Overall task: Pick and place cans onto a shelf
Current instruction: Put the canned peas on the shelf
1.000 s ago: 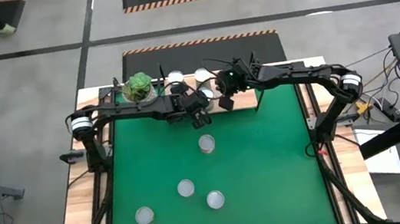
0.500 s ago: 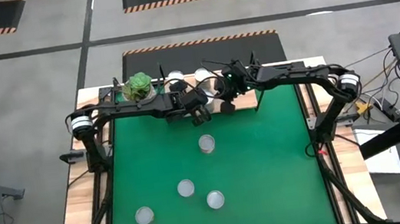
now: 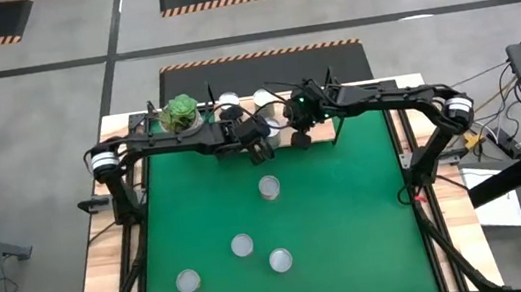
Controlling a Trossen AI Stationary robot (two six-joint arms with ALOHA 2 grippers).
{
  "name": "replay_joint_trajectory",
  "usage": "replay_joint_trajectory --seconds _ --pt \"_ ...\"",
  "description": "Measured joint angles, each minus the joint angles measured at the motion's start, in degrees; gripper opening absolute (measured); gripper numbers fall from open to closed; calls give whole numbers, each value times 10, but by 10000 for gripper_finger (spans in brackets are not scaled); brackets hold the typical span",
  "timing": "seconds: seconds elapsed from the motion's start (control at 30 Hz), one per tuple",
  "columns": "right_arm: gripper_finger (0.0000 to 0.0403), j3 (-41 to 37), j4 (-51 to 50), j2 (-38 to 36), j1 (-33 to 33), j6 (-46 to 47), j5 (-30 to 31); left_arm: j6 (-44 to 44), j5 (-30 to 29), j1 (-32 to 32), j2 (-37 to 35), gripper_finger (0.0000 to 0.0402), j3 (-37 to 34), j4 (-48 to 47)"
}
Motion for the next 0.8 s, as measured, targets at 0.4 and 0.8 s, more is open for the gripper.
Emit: replay_joint_trajectory --seconds 0.4,0.8 --pt "9 -78 23 -31 65 51 -4 5 -51 -119 -82 0 -36 7" --pt "9 -165 320 -30 117 89 36 80 4 -190 -272 0 -224 215"
